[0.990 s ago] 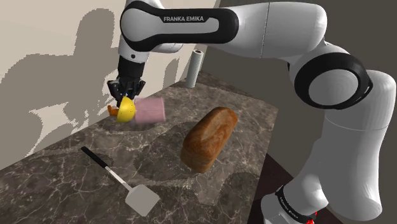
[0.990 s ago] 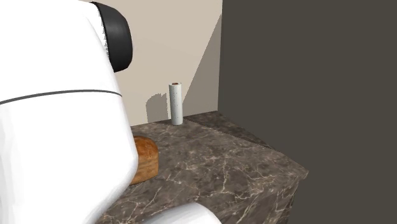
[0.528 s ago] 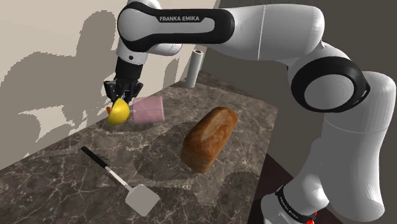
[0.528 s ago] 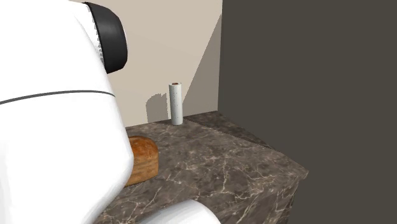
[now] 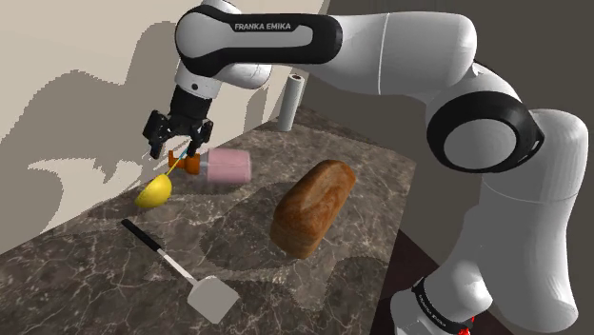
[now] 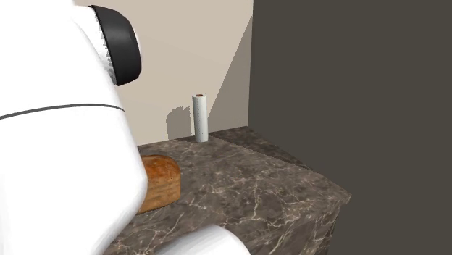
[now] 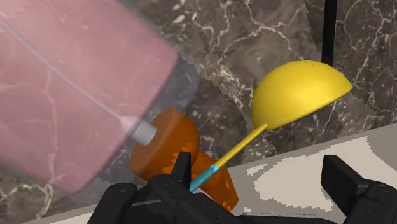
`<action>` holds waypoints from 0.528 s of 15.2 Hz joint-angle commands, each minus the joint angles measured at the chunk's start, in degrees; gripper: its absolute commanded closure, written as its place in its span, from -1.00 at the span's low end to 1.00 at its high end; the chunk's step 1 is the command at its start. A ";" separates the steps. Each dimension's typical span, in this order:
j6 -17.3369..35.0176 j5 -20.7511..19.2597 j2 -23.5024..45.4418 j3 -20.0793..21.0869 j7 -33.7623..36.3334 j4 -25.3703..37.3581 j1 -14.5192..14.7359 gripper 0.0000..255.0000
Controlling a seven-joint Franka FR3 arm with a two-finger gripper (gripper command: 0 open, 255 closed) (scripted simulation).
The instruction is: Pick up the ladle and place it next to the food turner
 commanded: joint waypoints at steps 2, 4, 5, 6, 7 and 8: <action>-7.62 -10.64 1.90 -3.75 -0.84 2.68 2.44 -1.00; -9.12 -10.11 1.83 -4.98 -1.02 3.90 3.03 -1.00; -9.17 -9.89 1.87 -5.35 -1.12 3.91 3.29 -1.00; -9.24 -9.56 1.94 -5.92 -1.28 3.93 3.69 -1.00; -9.29 -9.29 1.99 -6.39 -1.42 3.94 4.01 -1.00; -9.35 -9.02 2.05 -6.85 -1.55 3.96 4.34 -1.00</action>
